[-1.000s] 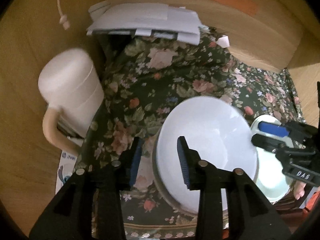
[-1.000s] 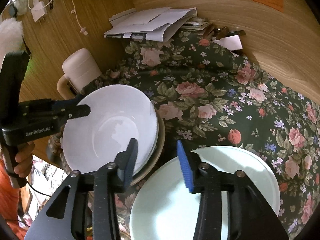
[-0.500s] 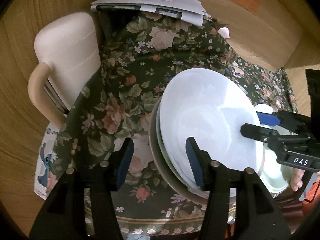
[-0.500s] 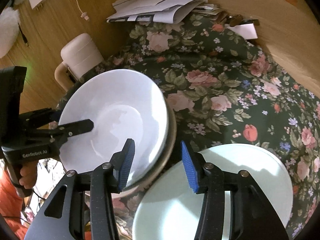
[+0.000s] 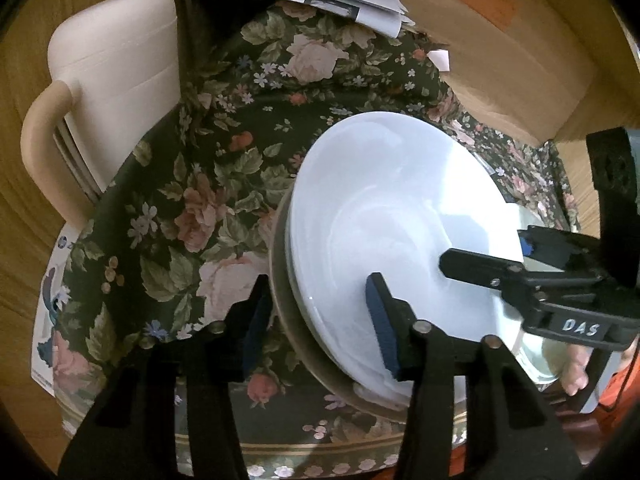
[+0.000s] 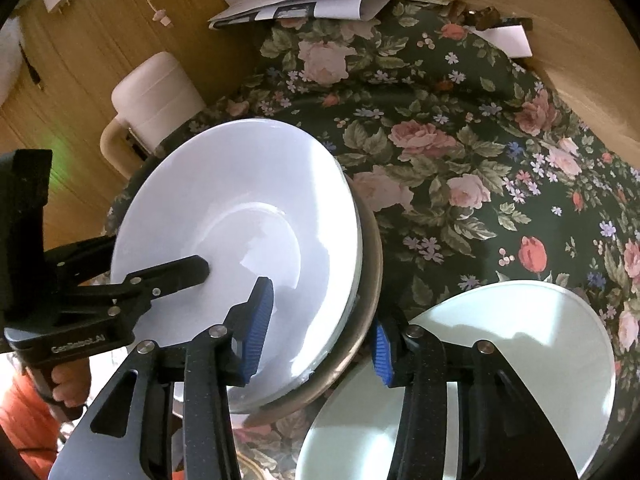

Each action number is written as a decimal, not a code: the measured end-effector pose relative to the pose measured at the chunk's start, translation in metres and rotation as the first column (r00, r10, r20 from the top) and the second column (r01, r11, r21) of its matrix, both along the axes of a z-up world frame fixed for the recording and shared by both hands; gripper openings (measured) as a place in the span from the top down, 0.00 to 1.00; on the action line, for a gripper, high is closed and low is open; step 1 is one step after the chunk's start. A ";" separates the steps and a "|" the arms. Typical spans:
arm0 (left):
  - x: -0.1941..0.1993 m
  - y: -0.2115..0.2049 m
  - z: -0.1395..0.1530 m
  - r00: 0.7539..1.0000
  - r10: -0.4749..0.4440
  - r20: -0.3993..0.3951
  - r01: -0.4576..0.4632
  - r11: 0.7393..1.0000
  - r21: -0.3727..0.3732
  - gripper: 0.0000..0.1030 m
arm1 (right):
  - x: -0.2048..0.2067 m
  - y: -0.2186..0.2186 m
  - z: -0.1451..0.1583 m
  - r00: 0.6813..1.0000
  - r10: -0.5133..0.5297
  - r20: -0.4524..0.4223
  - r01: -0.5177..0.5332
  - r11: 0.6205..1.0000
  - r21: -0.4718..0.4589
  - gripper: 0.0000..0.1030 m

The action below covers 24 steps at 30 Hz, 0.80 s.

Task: Organize plates and bowls

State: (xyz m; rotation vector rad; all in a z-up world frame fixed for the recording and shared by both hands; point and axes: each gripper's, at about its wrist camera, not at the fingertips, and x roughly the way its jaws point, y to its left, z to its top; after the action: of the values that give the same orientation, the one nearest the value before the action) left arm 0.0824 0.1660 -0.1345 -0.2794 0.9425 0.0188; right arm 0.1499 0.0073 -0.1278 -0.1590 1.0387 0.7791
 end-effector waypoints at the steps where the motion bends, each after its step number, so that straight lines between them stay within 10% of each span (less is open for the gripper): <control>1: 0.000 -0.002 0.001 1.000 -0.002 0.004 0.002 1.000 -0.001 0.62 | 0.000 0.001 -0.001 1.000 0.001 0.011 -0.001 1.000 -0.006 0.62; 24: 0.000 -0.013 0.009 0.993 0.110 0.051 -0.112 0.992 0.050 0.61 | 0.001 -0.009 0.006 0.997 -0.075 -0.002 0.075 0.995 0.062 0.68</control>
State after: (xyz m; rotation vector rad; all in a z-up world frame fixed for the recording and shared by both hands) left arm 0.0819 0.1530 -0.1250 -0.2823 0.8764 0.1381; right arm 0.1511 -0.0019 -0.1214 -0.0665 1.0135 0.7424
